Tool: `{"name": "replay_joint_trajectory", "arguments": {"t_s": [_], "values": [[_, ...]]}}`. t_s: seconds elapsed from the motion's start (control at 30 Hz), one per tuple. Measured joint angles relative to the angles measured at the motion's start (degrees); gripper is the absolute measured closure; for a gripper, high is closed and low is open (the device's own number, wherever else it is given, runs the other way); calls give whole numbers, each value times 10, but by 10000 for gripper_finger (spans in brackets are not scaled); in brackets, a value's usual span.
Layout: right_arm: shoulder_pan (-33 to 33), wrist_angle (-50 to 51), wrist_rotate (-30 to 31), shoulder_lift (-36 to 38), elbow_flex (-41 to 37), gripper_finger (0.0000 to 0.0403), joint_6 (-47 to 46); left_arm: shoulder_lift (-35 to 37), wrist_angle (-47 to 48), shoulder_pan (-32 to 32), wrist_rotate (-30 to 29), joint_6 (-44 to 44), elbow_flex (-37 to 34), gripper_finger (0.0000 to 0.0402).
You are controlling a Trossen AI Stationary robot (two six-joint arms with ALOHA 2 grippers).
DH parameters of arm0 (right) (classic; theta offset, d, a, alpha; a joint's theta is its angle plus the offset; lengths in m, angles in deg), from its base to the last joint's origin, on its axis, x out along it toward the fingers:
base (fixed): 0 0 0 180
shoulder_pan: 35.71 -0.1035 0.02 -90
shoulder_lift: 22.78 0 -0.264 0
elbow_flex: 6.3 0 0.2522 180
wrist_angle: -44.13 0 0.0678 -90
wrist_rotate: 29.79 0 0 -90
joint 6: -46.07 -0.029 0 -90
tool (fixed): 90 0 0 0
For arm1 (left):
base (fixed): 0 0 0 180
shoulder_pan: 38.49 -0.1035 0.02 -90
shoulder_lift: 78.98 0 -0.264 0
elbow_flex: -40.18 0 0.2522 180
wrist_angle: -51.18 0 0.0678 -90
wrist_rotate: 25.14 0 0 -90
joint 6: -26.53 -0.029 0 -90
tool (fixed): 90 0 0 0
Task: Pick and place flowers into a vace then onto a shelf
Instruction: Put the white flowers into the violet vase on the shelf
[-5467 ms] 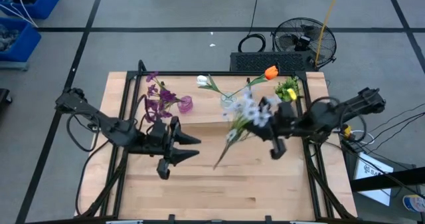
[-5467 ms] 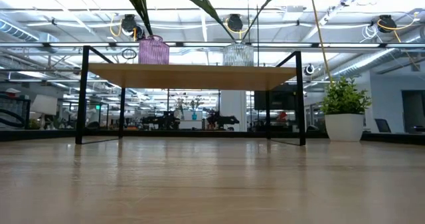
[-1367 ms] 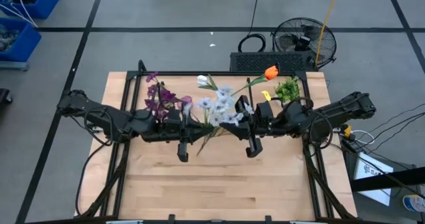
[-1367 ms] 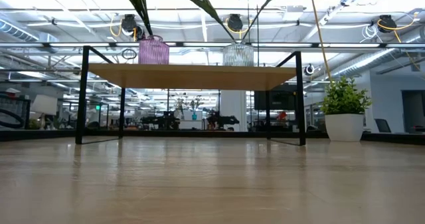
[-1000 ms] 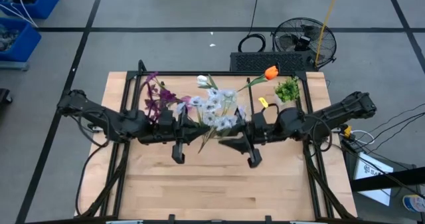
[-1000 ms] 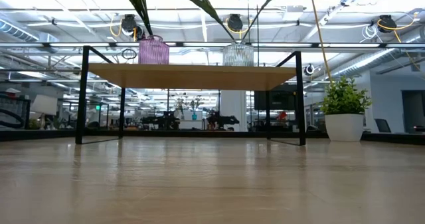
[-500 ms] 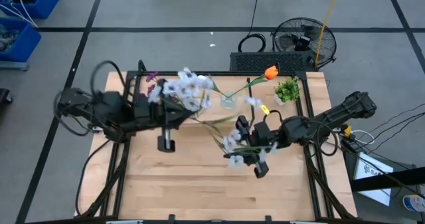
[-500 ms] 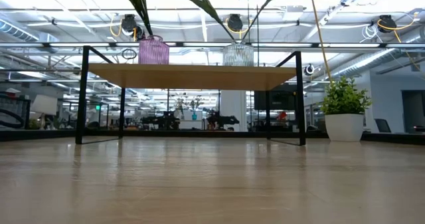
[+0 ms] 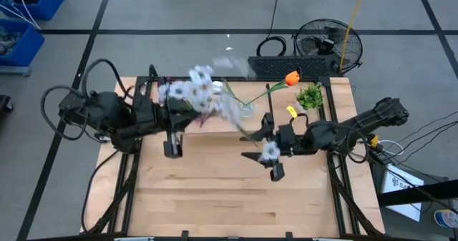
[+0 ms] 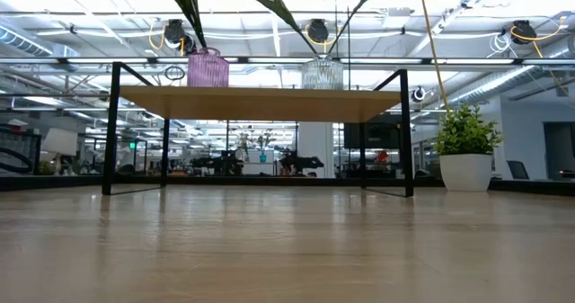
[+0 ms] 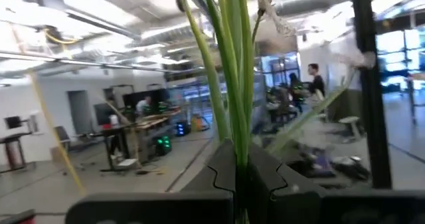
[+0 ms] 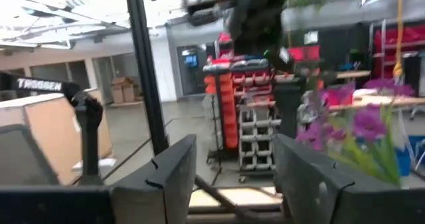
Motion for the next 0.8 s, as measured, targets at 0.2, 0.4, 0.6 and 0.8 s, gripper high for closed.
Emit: {"name": "replay_joint_trajectory", "arguments": {"t_s": [0.2, 0.4, 0.6, 0.8], "values": [[0, 7, -2, 1, 0, 213, -19, -2, 4, -30, -10, -46, -1, 394], [-1, 18, -2, 1, 0, 213, -21, 9, -21, -78, -11, -70, -1, 394], [-1, 26, -2, 1, 0, 217, -47, 51, -50, -146, 20, -62, -1, 394], [-1, 35, -2, 1, 0, 218, -47, 95, -17, -206, 44, -32, -1, 394]]}}
